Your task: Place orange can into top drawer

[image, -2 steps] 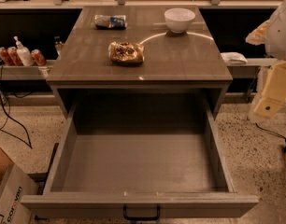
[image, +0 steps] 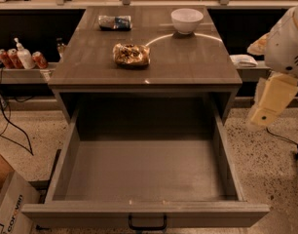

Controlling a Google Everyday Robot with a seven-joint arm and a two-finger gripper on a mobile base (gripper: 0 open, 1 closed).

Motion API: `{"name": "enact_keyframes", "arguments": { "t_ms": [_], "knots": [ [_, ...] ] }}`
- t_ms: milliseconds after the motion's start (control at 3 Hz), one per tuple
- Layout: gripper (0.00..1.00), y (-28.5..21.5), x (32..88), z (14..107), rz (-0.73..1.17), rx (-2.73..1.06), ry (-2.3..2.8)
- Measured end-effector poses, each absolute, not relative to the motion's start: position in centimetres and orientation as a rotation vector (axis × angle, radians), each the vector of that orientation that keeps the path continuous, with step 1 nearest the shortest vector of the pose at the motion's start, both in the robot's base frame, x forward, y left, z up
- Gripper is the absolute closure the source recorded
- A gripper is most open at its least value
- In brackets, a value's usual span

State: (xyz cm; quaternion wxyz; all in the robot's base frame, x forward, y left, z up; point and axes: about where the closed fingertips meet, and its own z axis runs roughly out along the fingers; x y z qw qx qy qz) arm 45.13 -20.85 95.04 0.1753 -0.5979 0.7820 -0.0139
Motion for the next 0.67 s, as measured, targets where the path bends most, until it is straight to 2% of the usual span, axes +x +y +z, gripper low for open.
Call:
{"name": "enact_keyframes", "arguments": {
  "t_ms": [667],
  "knots": [
    [0.00,-17.8,53.2,88.5,0.091,-1.674,2.072]
  ]
}}
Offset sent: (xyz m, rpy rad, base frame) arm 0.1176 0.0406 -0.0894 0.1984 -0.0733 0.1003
